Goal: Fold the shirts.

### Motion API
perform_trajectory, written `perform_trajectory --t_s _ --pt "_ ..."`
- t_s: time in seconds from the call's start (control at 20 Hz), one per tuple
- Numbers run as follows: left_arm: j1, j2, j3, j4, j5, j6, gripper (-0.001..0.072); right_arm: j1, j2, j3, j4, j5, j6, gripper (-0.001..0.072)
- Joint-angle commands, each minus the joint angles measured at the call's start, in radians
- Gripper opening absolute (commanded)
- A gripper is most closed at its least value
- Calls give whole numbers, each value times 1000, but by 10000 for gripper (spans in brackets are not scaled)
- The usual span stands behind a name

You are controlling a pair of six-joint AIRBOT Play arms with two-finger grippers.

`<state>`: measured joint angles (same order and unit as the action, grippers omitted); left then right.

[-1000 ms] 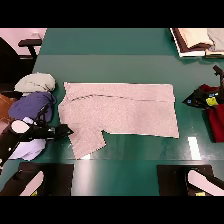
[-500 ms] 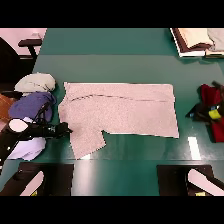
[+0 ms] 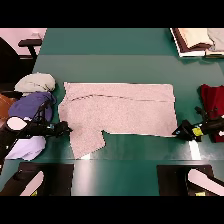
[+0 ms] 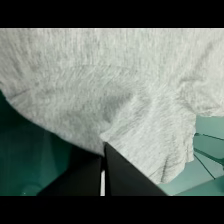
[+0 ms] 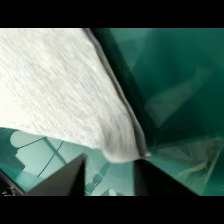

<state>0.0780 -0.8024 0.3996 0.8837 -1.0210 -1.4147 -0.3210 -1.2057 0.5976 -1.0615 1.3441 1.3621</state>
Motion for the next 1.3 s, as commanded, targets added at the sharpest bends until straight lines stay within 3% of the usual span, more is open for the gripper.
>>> perform_trajectory --t_s 0.0,0.05,0.1,0.3,0.6,0.7,0.85,1.25 --pt "1 0 2 0 -1 2 19 89 -12 2 11 -115 -2 113" --pt "1 0 2 0 -14 2 19 111 -12 18 11 -109 -3 29" --pt "1 1 10 9 -45 1 18 129 -12 37 11 -94 -3 15" --pt "1 13 101 119 -276 -10 17 187 26 122 -72 59 -2 15" --pt "0 229 117 129 -515 -111 17 212 356 87 -381 240 55 14" --pt "0 231 175 143 -489 -116 17 212 418 126 -376 247 70 13" --pt "1 192 270 190 -306 -107 17 215 372 223 -263 183 74 14" --pt "0 -292 475 139 -44 89 19 356 -113 561 -211 4 74 15"
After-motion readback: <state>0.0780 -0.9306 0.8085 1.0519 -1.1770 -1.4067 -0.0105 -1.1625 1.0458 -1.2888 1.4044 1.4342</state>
